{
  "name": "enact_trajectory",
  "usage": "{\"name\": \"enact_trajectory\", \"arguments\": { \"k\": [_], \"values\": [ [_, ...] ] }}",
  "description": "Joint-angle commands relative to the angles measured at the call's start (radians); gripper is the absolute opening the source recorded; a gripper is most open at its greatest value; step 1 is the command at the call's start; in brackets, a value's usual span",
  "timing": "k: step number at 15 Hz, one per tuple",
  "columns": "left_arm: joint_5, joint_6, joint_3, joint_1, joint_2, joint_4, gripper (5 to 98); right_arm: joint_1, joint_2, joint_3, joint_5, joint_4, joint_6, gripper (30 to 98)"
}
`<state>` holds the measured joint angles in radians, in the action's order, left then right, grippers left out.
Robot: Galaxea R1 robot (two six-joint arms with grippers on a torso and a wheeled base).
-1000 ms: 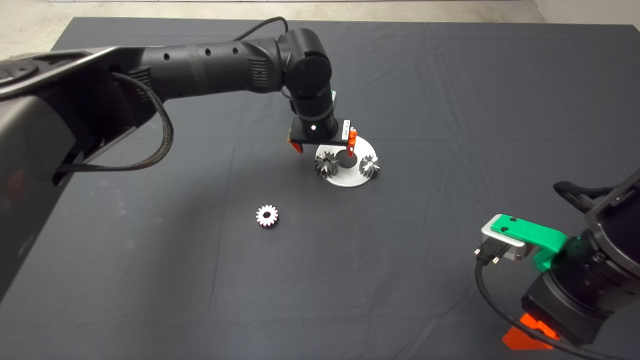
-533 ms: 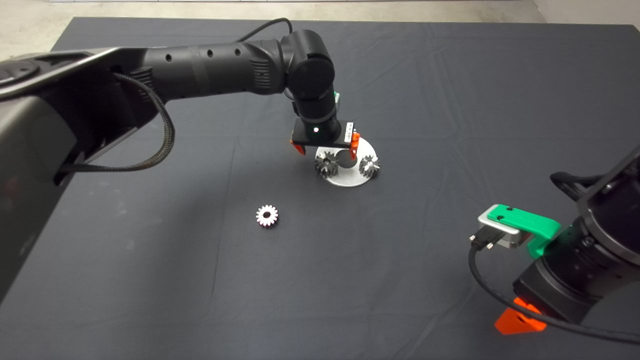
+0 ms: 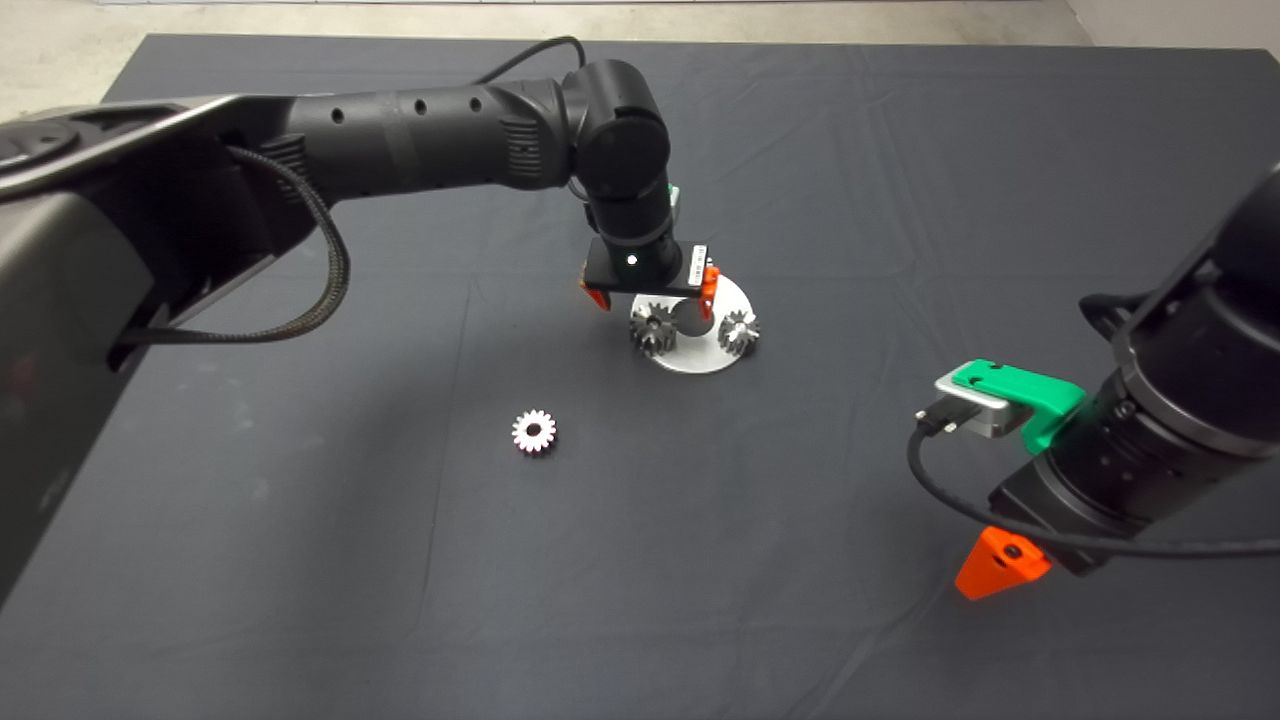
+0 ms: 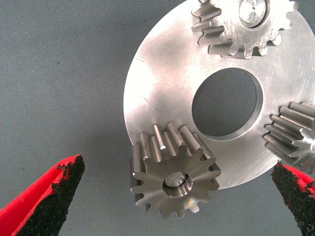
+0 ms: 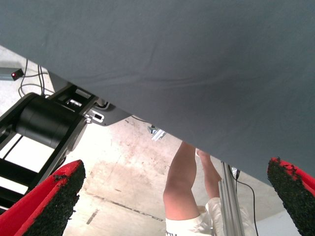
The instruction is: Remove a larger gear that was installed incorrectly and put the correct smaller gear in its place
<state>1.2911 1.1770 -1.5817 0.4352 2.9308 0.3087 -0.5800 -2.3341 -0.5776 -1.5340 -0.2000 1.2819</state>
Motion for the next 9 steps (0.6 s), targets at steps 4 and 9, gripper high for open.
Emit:
{"name": "enact_trajectory", "arguments": {
  "k": [4, 9],
  "values": [
    [0.010, -0.002, 0.017, -0.013, 0.005, 0.006, 98.2, -0.026, 0.005, -0.043, -0.106, -0.002, -0.046, 97.7],
    [0.011, -0.002, 0.017, -0.024, 0.005, 0.009, 98.2, -0.026, -0.002, -0.043, -0.104, -0.002, -0.046, 97.7]
  ]
}}
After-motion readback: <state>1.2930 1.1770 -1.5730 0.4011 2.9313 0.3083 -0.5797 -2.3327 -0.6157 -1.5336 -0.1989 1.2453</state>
